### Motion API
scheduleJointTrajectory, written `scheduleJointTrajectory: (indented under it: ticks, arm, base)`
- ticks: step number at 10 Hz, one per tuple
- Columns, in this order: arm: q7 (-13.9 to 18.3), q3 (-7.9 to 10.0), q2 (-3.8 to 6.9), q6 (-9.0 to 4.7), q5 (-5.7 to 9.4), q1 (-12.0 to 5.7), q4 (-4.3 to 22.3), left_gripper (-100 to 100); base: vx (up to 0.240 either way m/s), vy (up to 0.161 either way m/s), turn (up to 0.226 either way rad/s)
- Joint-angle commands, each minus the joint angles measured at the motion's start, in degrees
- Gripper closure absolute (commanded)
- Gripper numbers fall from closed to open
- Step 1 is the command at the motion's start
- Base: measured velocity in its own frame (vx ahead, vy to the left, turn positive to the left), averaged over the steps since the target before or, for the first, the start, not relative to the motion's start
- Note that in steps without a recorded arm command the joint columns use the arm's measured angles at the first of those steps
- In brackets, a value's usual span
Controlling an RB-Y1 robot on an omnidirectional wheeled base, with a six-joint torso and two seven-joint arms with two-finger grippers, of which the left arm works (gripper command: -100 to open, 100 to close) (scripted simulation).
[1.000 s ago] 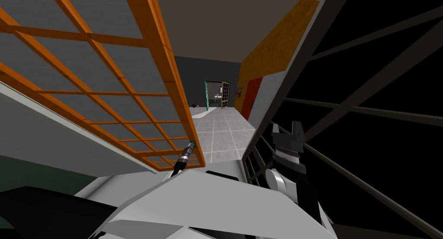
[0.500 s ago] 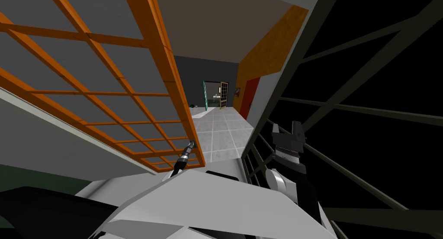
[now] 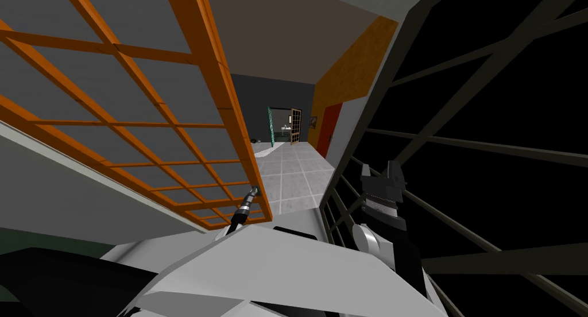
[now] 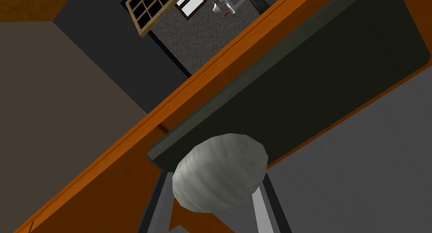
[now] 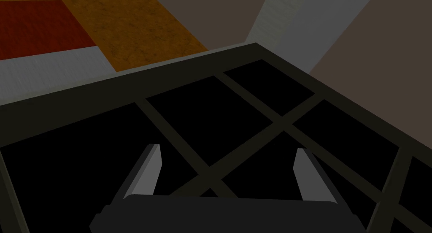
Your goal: Pull the door open
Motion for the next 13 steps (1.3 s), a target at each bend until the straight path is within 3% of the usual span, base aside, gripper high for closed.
scheduleJointTrajectory:
  ticks: [1,5,6,12,13]
  arm:
    - [2.9,-0.2,-0.24,-0.16,0.72,-0.55,1.3,100]
    - [8.4,-0.19,-0.11,-0.18,1.77,-1.09,2.0,100]
    - [8.5,-0.19,-0.11,-0.18,1.77,-1.09,2.0,100]
    - [17.8,-0.15,0.17,-0.22,3.96,-2.21,3.4,100]
    - [18.0,-0.15,0.17,-0.22,3.96,-2.21,3.4,100]
  base:
    - [-0.066,0.017,-0.113]
    - [-0.043,0.012,-0.048]
    - [-0.034,0.013,-0.04]
    - [-0.048,0.013,-0.064]
    - [-0.038,0.006,-0.043]
